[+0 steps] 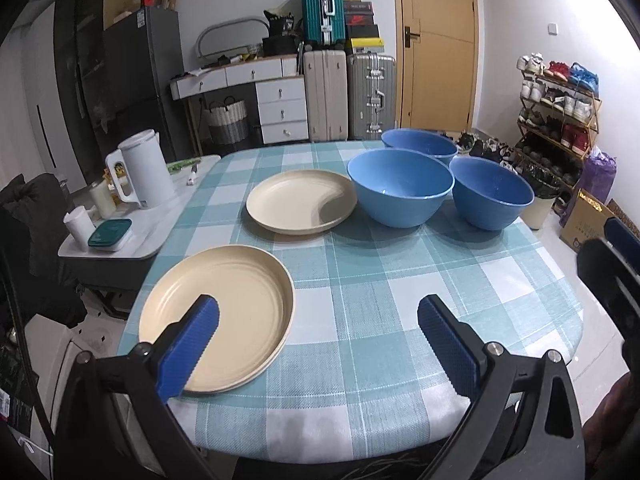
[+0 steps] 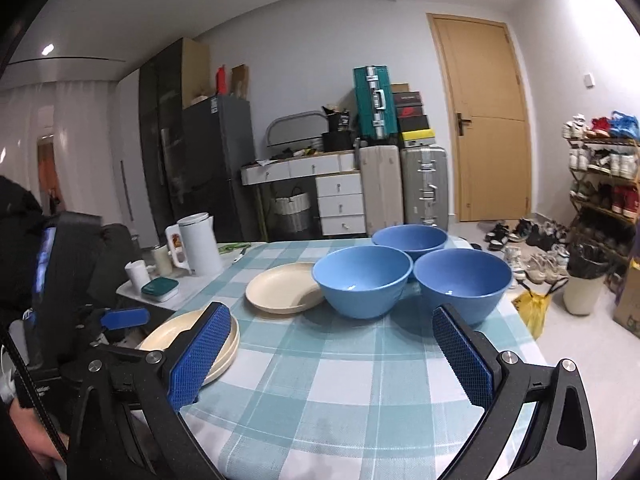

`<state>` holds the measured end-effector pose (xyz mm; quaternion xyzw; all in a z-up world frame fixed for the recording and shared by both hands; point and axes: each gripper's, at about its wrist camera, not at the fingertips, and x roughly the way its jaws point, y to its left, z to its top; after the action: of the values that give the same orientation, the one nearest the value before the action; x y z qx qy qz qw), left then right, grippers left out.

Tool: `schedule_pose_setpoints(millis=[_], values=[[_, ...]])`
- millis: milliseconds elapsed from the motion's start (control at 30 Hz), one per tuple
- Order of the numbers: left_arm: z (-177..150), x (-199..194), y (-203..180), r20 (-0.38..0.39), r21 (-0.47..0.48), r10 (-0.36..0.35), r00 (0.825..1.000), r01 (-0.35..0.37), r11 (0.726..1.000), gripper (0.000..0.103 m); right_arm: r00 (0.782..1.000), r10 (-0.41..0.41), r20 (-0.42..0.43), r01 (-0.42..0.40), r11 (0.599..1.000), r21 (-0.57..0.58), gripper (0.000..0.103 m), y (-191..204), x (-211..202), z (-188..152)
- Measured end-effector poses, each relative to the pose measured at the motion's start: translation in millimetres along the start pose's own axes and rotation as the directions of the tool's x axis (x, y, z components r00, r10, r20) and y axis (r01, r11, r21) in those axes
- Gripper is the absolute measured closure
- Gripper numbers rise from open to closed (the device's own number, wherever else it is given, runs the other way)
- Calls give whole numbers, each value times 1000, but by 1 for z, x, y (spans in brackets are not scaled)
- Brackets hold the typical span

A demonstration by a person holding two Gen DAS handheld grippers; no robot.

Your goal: Organize plates and bowls

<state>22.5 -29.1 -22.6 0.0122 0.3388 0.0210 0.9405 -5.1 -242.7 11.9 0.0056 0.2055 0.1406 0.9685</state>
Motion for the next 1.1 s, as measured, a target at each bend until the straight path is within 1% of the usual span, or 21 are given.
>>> schedule_pose_setpoints(millis=[100,167,267,367,467,667,733,800,833,933,1000,1033,1100], values=[[2,12,0,-16,-2,-3,1000,3,1000,2,999,7,-37,-7,1000,20,1,-6,15,-2],[4,21,1,-32,-3,-1,999,1,1000,2,999,-6,-52,7,1000,29,1,-10,24,-3],[6,33,4,-56,-11,-6,998,5,1000,2,997,-50,-64,52,998,33,1,-17,39,-4],[10,48,7,-96,-14,-18,995,17,1000,2,996,-39,-75,44,997,57,1,-25,55,-2],[16,56,8,-112,-13,-28,993,27,1000,2,995,-60,-82,66,995,69,1,-29,67,1],[33,68,18,-135,-27,-40,990,37,999,2,989,-6,-151,17,997,72,1,-32,104,17],[39,74,25,-165,-36,-61,984,56,998,2,983,1,-183,12,998,69,1,-31,116,25],[47,77,33,-190,-51,-96,977,88,995,2,984,47,-172,-36,997,67,1,-28,125,37],[52,76,36,-186,-52,-79,979,70,996,2,985,57,-163,-48,997,62,1,-25,128,43],[69,75,43,-167,-5,-27,986,27,1000,2,989,73,-132,-73,997,5,1,-12,136,65],[84,76,53,-166,-11,-32,986,31,999,2,989,96,-110,-100,994,-36,1,-1,144,82],[88,78,58,-163,-21,-37,986,34,999,2,987,125,-103,-130,990,-47,1,5,148,89],[100,84,69,-173,-35,-23,985,17,999,2,982,152,-114,-159,986,-55,1,14,157,102]])
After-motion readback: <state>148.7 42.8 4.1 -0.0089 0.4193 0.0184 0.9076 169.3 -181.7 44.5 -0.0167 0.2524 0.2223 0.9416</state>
